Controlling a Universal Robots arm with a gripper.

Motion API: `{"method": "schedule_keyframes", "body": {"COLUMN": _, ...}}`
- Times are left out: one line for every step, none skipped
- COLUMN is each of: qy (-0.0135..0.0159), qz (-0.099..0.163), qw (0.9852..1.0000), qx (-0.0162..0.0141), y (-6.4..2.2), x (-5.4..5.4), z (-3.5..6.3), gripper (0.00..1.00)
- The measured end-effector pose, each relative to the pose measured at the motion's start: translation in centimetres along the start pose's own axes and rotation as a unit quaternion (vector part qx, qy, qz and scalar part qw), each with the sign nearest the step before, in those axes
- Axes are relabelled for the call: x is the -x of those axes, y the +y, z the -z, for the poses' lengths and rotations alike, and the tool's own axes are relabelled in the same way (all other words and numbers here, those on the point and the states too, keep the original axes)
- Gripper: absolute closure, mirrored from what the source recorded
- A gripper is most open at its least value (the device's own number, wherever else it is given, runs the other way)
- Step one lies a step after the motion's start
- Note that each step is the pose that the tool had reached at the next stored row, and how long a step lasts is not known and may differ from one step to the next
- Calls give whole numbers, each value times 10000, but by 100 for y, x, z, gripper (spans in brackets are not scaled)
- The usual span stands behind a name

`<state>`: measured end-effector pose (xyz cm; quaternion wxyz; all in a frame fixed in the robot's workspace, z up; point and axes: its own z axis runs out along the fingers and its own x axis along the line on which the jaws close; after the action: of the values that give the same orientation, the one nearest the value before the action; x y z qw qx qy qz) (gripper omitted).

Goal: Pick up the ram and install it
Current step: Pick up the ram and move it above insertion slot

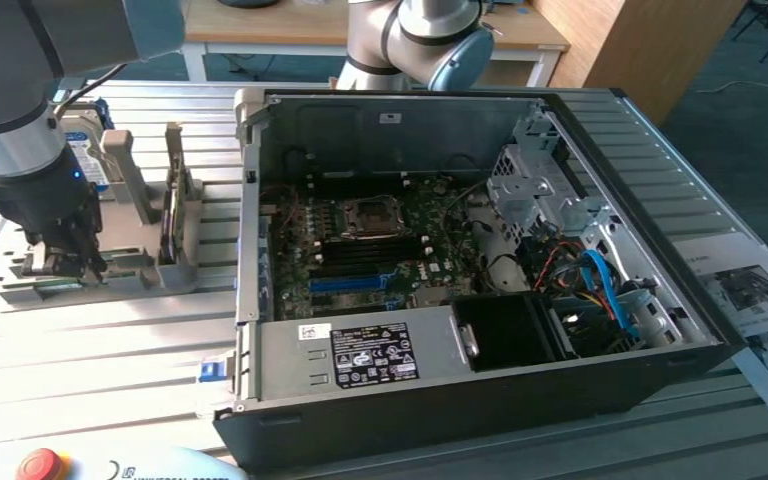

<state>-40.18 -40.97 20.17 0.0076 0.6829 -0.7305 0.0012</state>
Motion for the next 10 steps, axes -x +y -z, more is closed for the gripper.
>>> {"method": "schedule_keyframes", "body": {"qy": 0, "qz": 0, "qw": 10000, "qx": 0, "y": 0, "x": 0, "z": 0, "gripper": 76}}
{"method": "schedule_keyframes", "body": {"qy": 0, "qz": 0, "qw": 10000, "qx": 0, "y": 0, "x": 0, "z": -1, "gripper": 76}}
{"method": "schedule_keyframes", "body": {"qy": 0, "qz": 0, "qw": 10000, "qx": 0, "y": 0, "x": 0, "z": -1, "gripper": 76}}
{"method": "schedule_keyframes", "body": {"qy": -1, "qz": 1, "qw": 10000, "qx": -3, "y": 0, "x": 0, "z": -2, "gripper": 76}}
{"method": "schedule_keyframes", "body": {"qy": -1, "qz": 2, "qw": 10000, "qx": -6, "y": 1, "x": 0, "z": -3, "gripper": 76}}
{"method": "schedule_keyframes", "body": {"qy": -2, "qz": 2, "qw": 10000, "qx": -9, "y": 1, "x": 0, "z": -3, "gripper": 76}}
{"method": "schedule_keyframes", "body": {"qy": -1, "qz": 4, "qw": 10000, "qx": -10, "y": 2, "x": 0, "z": -3, "gripper": 76}}
{"method": "schedule_keyframes", "body": {"qy": -1, "qz": 5, "qw": 10000, "qx": -11, "y": 2, "x": 0, "z": -2, "gripper": 76}}
{"method": "schedule_keyframes", "body": {"qy": -1, "qz": 5, "qw": 10000, "qx": -11, "y": 2, "x": 0, "z": -2, "gripper": 76}}
{"method": "schedule_keyframes", "body": {"qy": -1, "qz": 5, "qw": 10000, "qx": -11, "y": 2, "x": 0, "z": -2, "gripper": 76}}
